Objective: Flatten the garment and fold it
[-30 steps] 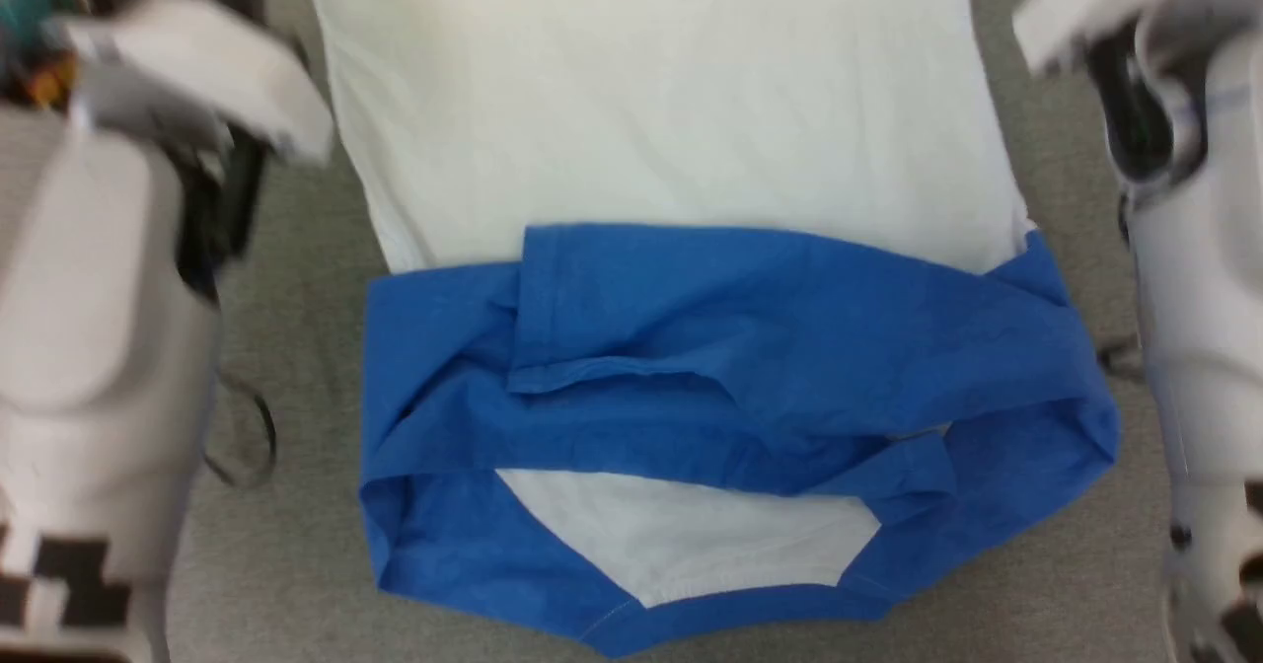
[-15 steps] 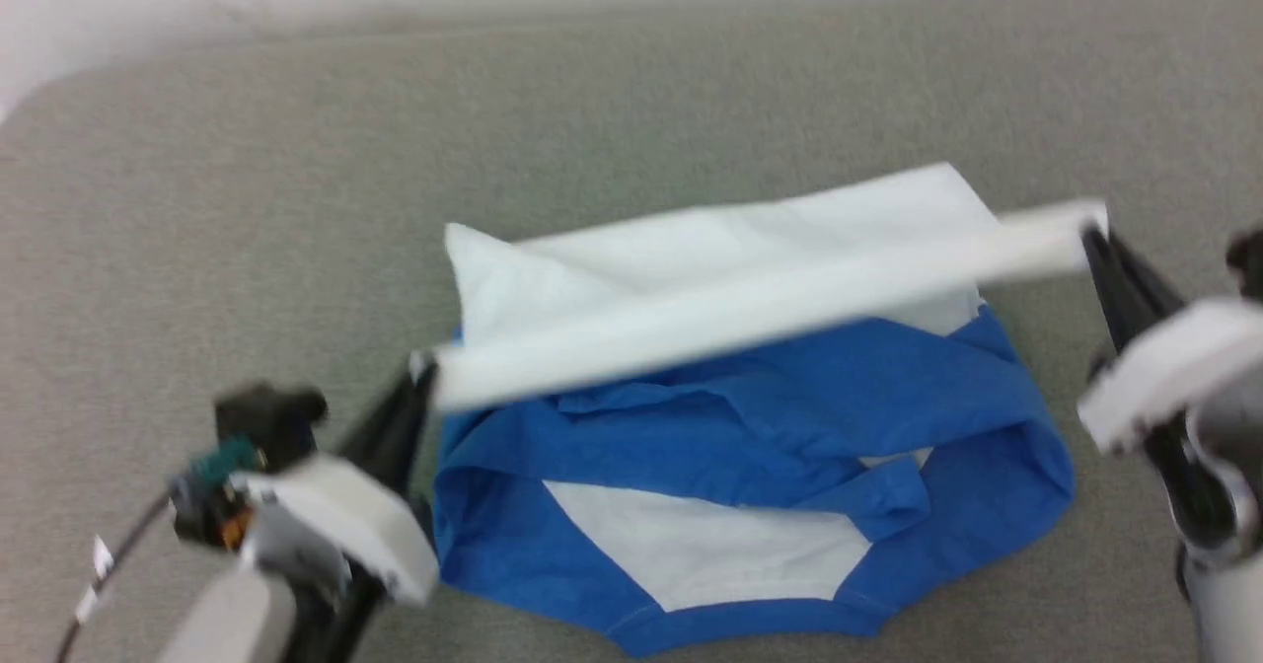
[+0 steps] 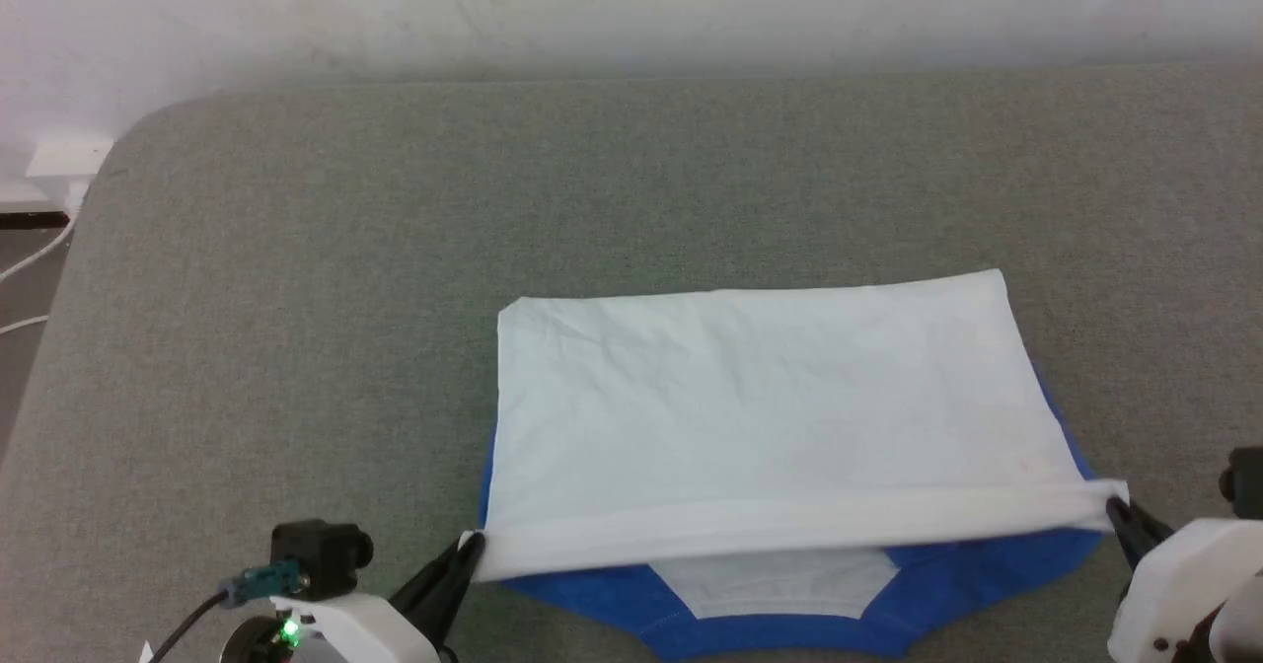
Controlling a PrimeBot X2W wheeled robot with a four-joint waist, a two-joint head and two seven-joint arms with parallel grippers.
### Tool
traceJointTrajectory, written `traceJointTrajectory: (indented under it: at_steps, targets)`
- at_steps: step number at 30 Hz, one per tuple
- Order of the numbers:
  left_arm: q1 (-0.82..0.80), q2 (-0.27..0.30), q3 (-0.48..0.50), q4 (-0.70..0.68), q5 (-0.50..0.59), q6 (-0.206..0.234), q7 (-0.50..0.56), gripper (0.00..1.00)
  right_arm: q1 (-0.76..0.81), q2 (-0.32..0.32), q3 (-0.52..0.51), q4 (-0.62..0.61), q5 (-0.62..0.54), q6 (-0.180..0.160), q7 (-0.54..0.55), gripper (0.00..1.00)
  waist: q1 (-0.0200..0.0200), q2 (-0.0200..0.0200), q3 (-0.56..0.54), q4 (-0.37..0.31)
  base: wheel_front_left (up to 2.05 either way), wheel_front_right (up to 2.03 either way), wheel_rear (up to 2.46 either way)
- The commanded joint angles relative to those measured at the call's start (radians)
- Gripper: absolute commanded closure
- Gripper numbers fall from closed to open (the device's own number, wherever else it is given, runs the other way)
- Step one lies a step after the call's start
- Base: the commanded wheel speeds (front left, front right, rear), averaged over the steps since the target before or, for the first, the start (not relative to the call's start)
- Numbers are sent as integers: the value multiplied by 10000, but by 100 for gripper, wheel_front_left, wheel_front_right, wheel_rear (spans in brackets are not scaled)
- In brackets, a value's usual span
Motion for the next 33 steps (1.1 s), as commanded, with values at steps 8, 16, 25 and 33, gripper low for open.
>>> traceJointTrajectory:
  at_steps: [8, 16, 25, 33]
  targets:
    - [-33, -43, -375, 1081, 89, -231, 71, 100, 567, 98, -285, 884, -377, -23, 326, 100, 2, 0, 57, -62, 0, 0, 0]
    - [-130, -419, -459, 1887, -73, -304, -199, 0, 452, 102, 28, 1955, 126, -23, -400, 0, 2, 0, -112, -120, 0, 0, 0]
    - [-267, -596, 65, 1228, 296, -31, -1767, 0, 228, 103, -11, 1336, 555, -23, -1980, 0, 2, 0, -475, 121, 0, 0, 0]
    - [-993, -893, 628, 1549, 1912, 973, -4069, 0, -314, 104, 39, 1381, 344, -23, -3622, 0, 2, 0, -595, 272, 0, 0, 0]
